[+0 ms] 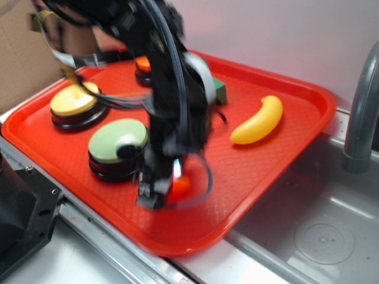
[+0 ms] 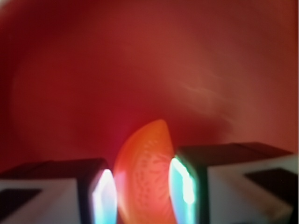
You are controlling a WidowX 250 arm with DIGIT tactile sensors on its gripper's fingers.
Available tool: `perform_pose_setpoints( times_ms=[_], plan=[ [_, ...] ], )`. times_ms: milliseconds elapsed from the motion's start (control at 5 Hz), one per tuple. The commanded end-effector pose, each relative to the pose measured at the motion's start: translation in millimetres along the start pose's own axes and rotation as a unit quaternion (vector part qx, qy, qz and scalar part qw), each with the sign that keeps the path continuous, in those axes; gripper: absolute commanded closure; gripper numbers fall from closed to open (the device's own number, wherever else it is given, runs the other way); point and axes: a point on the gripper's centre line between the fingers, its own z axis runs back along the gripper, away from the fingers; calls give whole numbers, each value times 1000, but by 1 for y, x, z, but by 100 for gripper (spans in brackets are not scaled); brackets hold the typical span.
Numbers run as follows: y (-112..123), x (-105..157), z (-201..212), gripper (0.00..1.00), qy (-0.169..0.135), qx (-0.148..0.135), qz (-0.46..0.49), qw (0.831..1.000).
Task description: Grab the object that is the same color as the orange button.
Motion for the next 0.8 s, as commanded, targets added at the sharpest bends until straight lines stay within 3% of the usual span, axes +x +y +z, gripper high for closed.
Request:
perform_pose_setpoints(
  times_ms=[0,200,400,600],
  plan=[
    [-10,-4,100,100,-92,41,169,980],
    [-3,-13,129,100,-90,39,253,963],
    [9,-33,151,100,-91,51,371,923],
    [20,-51,157,100,-63,94,482,869]
  ],
)
